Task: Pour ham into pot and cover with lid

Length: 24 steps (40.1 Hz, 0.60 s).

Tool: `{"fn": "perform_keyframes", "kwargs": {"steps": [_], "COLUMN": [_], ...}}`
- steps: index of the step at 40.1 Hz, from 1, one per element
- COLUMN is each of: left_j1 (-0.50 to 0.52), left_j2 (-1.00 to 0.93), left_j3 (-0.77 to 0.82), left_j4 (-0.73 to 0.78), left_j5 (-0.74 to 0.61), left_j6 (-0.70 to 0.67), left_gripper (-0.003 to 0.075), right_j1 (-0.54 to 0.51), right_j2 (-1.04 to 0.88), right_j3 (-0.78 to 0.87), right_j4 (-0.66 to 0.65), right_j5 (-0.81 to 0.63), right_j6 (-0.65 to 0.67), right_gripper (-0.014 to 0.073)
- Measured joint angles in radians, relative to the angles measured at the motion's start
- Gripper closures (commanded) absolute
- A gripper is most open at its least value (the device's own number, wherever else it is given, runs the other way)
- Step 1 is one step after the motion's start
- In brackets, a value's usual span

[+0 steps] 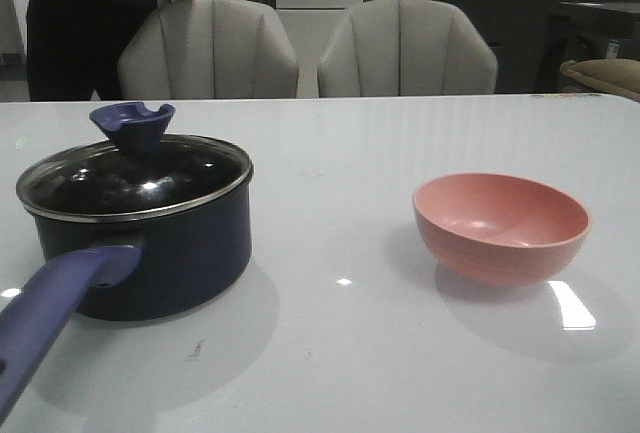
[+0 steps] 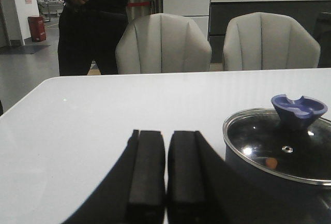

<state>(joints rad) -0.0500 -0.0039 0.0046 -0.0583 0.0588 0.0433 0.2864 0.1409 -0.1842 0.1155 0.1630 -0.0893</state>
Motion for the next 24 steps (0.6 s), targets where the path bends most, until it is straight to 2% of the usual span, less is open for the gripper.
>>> {"fn": "perform_keyframes", "kwargs": {"steps": [15, 24], "left_j1": [0.000, 0.000], "left_j2": [0.000, 0.000], "left_j3": [0.000, 0.000], "left_j4": [0.000, 0.000], "left_j5": [0.000, 0.000], "left_j6": [0.000, 0.000], "left_gripper": [0.0606, 0.0606], "right_j1": [-0.005, -0.143], "right_j2": [-0.007, -0.135], "right_j3": [0.029, 0.123], "right_j4": [-0.005, -0.034], "right_j5": [-0.004, -0.007], "right_j6": [0.000, 0.000], "right_gripper": [0.0433, 0.0433]}}
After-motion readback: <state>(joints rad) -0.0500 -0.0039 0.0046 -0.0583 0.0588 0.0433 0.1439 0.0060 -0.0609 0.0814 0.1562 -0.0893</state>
